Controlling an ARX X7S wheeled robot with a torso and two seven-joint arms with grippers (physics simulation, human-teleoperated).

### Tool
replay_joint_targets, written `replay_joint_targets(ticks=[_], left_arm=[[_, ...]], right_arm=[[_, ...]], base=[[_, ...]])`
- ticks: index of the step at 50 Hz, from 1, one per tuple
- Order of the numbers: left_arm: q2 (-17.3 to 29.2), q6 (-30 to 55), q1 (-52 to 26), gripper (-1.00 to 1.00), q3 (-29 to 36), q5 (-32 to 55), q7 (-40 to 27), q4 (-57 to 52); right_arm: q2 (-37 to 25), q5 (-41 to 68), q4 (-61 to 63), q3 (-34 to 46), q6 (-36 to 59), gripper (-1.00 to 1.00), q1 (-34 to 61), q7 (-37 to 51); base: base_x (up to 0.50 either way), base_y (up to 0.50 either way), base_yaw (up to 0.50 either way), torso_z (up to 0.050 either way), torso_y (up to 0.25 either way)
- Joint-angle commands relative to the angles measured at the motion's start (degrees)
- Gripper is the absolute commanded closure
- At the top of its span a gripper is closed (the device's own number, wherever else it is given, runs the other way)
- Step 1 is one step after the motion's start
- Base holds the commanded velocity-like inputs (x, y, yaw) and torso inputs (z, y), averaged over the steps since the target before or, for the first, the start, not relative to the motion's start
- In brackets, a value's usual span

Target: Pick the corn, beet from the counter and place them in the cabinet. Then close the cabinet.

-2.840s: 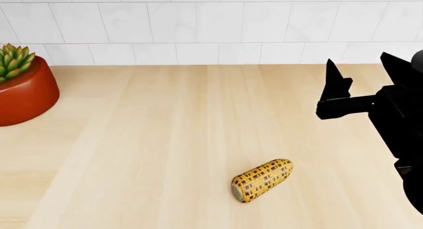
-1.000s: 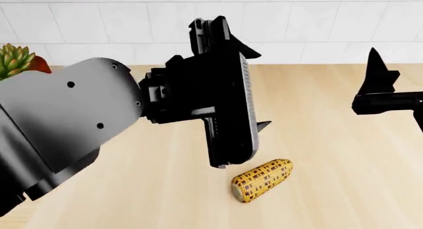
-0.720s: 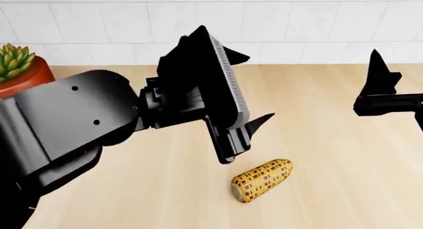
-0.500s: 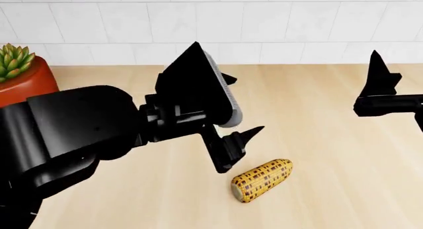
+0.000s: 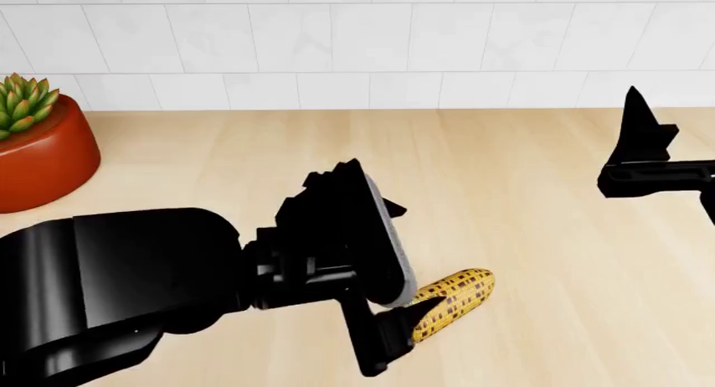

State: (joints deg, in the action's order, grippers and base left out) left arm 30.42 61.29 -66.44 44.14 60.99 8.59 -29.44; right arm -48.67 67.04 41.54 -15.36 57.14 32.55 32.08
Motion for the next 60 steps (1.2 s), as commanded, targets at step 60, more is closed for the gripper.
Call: replay_joint_targets(ticks=[60], left_arm=[[-6.28,-10.22,8.57,-1.00,12.43,-12.69,7.26,14.09]], right_arm=[[-0.61,-0.59,-0.36,-0.30,-1.90,-1.00,-1.93,-0.72]], base=[[0.00,0.00,0.00,0.000,0.000]])
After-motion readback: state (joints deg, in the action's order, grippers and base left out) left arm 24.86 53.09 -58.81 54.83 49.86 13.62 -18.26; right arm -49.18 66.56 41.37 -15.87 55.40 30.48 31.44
